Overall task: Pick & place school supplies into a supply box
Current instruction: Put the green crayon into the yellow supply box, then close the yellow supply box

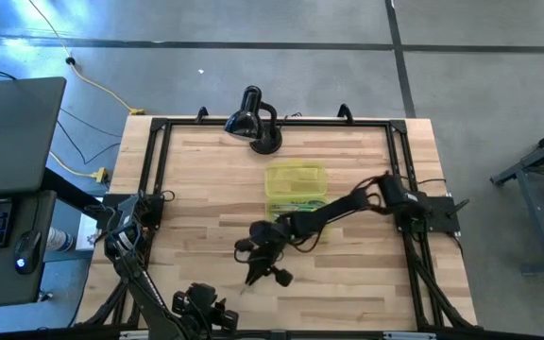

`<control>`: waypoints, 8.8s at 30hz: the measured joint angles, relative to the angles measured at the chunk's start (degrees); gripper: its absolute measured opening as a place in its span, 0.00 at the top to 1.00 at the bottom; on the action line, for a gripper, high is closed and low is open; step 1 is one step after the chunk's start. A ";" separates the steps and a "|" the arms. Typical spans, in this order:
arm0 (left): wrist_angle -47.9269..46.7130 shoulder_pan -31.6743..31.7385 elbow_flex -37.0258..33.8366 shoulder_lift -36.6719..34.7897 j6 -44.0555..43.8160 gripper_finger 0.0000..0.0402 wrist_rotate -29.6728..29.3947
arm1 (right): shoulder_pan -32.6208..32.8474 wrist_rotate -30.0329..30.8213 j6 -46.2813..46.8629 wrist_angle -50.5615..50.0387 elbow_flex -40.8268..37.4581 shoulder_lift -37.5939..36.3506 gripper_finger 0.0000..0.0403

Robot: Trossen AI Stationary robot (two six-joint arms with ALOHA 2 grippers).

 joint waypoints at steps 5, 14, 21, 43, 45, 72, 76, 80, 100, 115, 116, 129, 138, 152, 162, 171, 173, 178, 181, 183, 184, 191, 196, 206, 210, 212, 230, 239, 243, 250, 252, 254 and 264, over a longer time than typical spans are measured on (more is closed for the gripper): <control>0.00 0.00 0.00 0.00 -0.02 0.60 -0.28 | 1.44 11.72 -5.95 -16.10 -0.15 -8.85 0.98; 0.30 0.00 0.00 0.00 -0.25 0.60 -0.83 | 1.94 20.69 -3.44 -33.63 -0.03 -22.83 0.98; 2.04 0.00 0.00 0.00 1.42 0.60 -0.94 | 1.53 39.75 -0.94 -50.57 -0.09 -29.02 0.98; 2.84 0.97 -0.02 -0.02 3.73 0.60 -8.13 | -11.00 39.32 -0.37 29.69 -63.24 -47.79 0.98; 2.32 1.69 -0.02 -0.02 4.07 0.60 -8.33 | -11.88 36.66 1.89 29.04 -63.45 -46.96 0.98; 18.23 21.59 -0.02 -0.01 36.92 0.60 -1.96 | -12.24 48.88 7.80 26.68 -61.68 -42.41 0.74; 15.92 25.04 -0.02 -0.02 44.60 0.60 -4.66 | -12.31 53.37 12.18 26.11 -61.68 -43.53 0.74; 10.31 28.71 -0.04 -1.42 50.94 0.61 -7.16 | -12.24 53.60 15.71 25.31 -61.68 -46.34 0.76; 0.09 36.90 -0.87 -7.81 67.61 0.84 -14.83 | -12.27 68.57 29.60 0.57 -61.77 -58.49 0.99; -0.11 31.88 -27.03 -28.23 45.66 0.92 -19.44 | -11.09 67.41 32.75 -6.43 -61.75 -70.74 1.00; -0.07 31.89 -30.68 -29.95 41.10 0.91 -18.60 | -11.11 67.56 34.12 -7.84 -61.75 -71.27 1.00; 43.06 37.45 -63.34 -37.57 34.83 0.96 -10.43 | -15.89 72.54 47.97 -20.79 -61.81 -69.89 1.00; 69.39 52.52 -66.14 -37.61 64.44 0.97 1.39 | -23.33 62.17 47.84 -20.53 -61.81 -64.23 1.00; 77.26 61.76 -66.12 -29.49 71.72 0.98 10.14 | -26.97 62.19 45.64 -16.80 -61.81 -56.38 1.00; 83.27 65.27 -66.12 -28.15 71.84 0.98 10.21 | -31.81 55.92 45.95 -16.11 -61.81 -55.85 1.00; 84.86 67.69 -66.06 -24.59 70.37 0.93 15.82 | -34.17 51.31 46.37 -9.94 -61.86 -48.35 1.00; 85.30 67.82 -66.06 -23.26 69.15 0.96 15.79 | -34.17 50.50 46.65 -6.88 -61.86 -46.33 1.00; 90.79 68.19 -65.96 -21.01 69.12 0.96 15.57 | -34.17 48.72 46.37 0.06 -61.86 -42.95 1.00; 93.25 68.28 -66.08 -20.69 70.30 0.92 14.57 | -34.15 49.13 44.96 1.47 -61.83 -42.30 1.00; 94.64 68.29 -66.22 -20.58 71.51 0.91 13.65 | -34.17 49.30 43.39 2.06 -61.86 -42.24 1.00; 95.40 68.30 -66.25 -20.57 72.33 0.91 13.15 | -34.17 49.69 42.53 2.59 -61.89 -42.20 1.00; 96.98 68.30 -66.25 -20.57 74.96 0.98 11.28 | -32.77 54.21 41.74 4.52 -61.96 -42.20 1.00; 97.18 68.11 -66.25 -20.57 76.80 0.93 10.44 | -29.46 60.93 40.24 4.89 -61.96 -42.26 1.00; 96.61 61.38 -66.25 -20.61 80.73 0.97 -1.39 | -21.07 72.31 40.35 4.67 -61.96 -42.30 1.00; 96.38 58.16 -66.25 -20.92 80.86 0.92 -7.01 | -17.24 78.13 40.53 4.70 -61.96 -42.30 1.00; 95.55 56.86 -66.23 -21.39 80.92 0.91 -9.04 | -15.22 79.94 40.60 4.67 -61.96 -42.33 1.00; 91.97 44.38 -64.54 -25.03 83.61 0.98 -28.73 | 2.96 99.52 45.08 4.20 -61.92 -42.52 1.00; 90.86 42.69 -64.52 -25.64 83.30 0.98 -28.63 | 11.12 111.11 45.18 4.70 -61.80 -42.57 1.00; 90.95 42.02 -64.52 -25.64 83.25 0.96 -28.84 | 14.56 115.16 42.96 4.71 -61.68 -42.57 1.00; 91.14 39.14 -64.39 -25.64 83.56 0.98 -31.02 | 20.76 121.19 40.44 4.32 -61.59 -42.57 1.00; 91.10 38.41 -64.39 -25.64 83.56 0.98 -31.64 | 21.97 120.86 40.65 4.05 -61.59 -42.57 1.00; 91.19 37.71 -64.39 -25.62 83.57 0.96 -32.32 | 23.11 120.86 40.64 3.95 -61.59 -42.57 1.00; 93.95 33.91 -64.41 -25.92 87.13 0.97 -33.71 | 28.89 123.92 40.50 -5.20 -61.64 -42.57 1.00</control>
